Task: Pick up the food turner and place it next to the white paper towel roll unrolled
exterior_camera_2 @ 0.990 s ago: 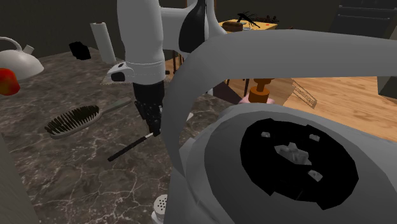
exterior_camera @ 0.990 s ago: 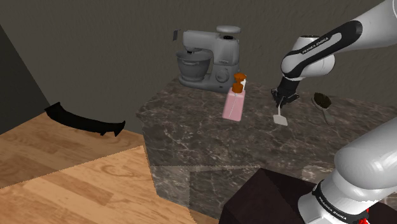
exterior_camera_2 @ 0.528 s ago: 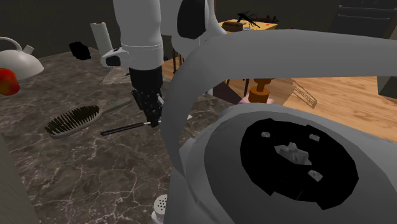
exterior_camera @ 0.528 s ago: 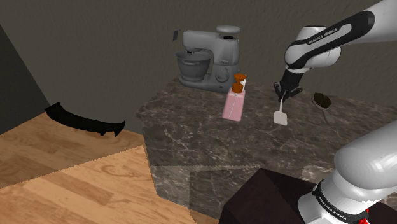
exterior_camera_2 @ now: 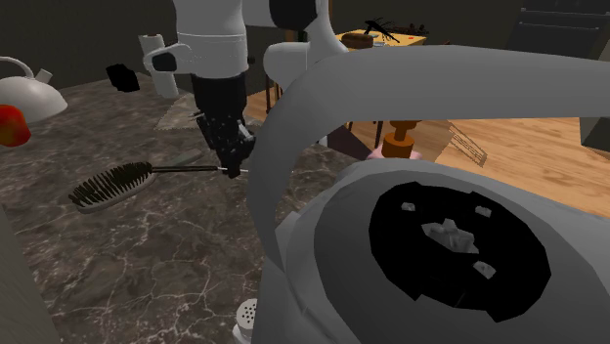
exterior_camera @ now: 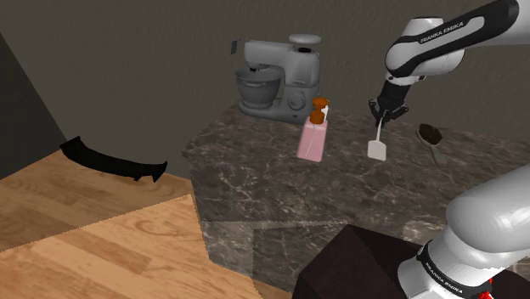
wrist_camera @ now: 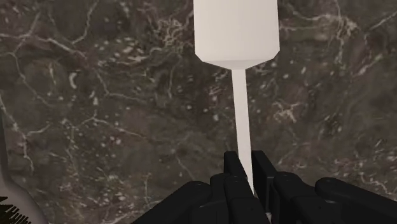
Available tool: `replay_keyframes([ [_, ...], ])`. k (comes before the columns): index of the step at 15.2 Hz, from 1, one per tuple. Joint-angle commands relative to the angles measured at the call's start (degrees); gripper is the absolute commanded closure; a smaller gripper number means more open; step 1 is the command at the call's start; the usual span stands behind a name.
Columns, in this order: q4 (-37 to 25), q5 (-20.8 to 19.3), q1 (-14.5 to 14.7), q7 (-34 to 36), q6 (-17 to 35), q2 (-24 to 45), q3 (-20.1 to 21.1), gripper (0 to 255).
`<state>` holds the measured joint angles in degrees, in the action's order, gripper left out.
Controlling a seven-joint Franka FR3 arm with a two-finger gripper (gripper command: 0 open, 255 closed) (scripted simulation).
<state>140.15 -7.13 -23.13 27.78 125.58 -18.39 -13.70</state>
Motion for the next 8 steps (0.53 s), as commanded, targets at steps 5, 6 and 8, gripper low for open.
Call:
replay_keyframes([
  [5, -3.2, 0.0, 0.0, 0.0, -5.2, -2.0, 0.4, 255],
  [6, -3.8, 0.0, 0.0, 0.0, -6.0, -2.2, 0.5, 255],
  [8, -4.9, 0.1, 0.1, 0.0, -7.7, -2.7, 0.6, 255],
])
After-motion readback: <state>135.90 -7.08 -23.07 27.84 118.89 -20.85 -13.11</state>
